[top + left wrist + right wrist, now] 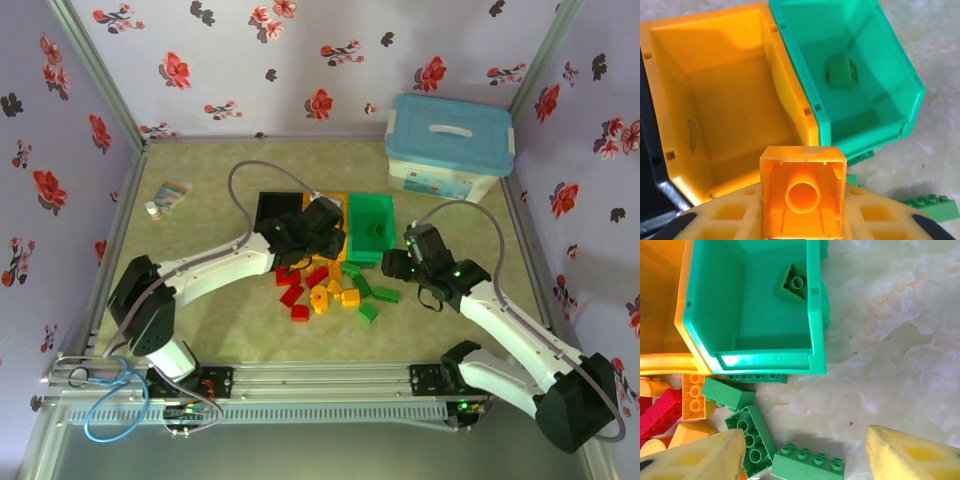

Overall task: Sort the legos into containers by color
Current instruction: Place the lego in the container.

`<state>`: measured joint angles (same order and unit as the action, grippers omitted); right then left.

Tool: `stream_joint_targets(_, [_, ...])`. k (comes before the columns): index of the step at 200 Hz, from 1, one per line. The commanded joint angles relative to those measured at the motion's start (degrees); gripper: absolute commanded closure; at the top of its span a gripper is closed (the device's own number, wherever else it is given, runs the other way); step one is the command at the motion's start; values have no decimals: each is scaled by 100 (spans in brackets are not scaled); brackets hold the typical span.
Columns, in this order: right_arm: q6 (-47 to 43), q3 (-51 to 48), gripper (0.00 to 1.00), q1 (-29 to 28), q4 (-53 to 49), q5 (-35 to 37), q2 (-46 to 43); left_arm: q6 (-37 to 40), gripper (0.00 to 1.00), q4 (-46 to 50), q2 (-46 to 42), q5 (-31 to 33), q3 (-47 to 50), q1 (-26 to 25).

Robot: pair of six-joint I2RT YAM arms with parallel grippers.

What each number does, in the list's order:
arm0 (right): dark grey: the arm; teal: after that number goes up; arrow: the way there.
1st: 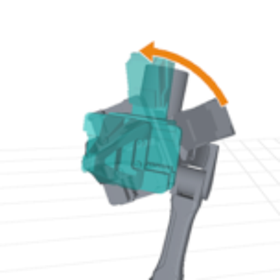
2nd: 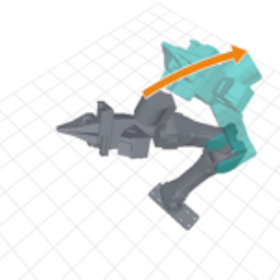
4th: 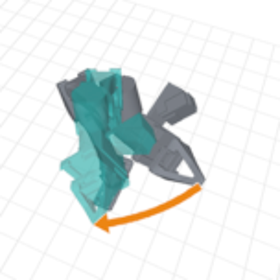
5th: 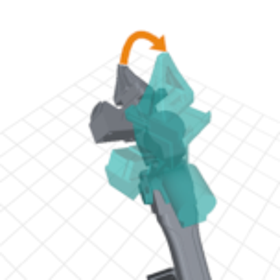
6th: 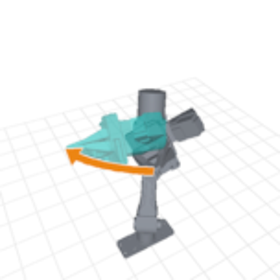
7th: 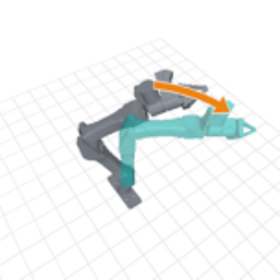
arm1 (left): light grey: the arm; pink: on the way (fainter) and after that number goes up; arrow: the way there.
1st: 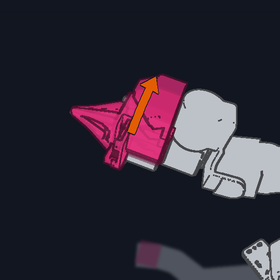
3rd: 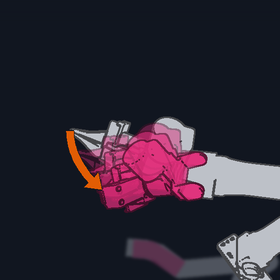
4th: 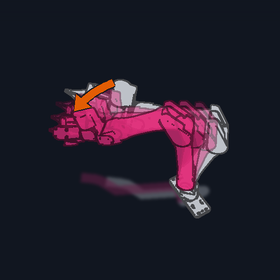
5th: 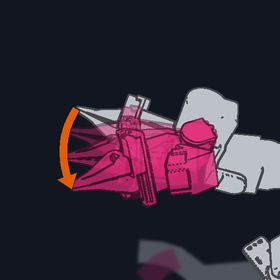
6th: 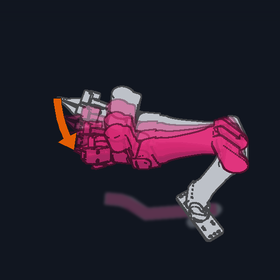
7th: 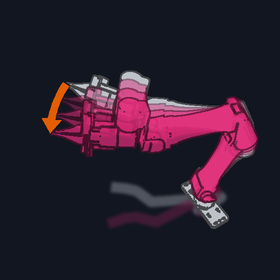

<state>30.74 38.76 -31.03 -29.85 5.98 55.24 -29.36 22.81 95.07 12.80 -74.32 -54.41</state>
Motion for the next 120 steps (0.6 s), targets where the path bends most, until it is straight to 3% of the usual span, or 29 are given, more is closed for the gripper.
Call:
stream_joint_targets(1, [160, -105, 35, -26, -30, -9, -50, 330, 69, 104, 442, -307, -439, 244])
stream_joint_targets(22, [133, -125, 35, -26, -39, -109, -53, 391, 64, 214, 754, -313, -785, 364])
stream_joint_targets(31, [116, -136, 34, -35, -55, -144, -49, 393, 56, 287, 823, -313, -885, 387])
stream_joint_targets(45, [40, -174, 31, -59, -83, -245, -74, 419, 37, 306, 794, -317, -927, 388])
stream_joint_targets(52, [-19, -205, 30, -90, -84, -303, -75, 422, 33, 279, 742, -316, -890, 390])
stream_joint_targets(120, [-156, -15, 30, -538, -127, -229, 189, 190, 32, -15, -385, -313, 354, 326])
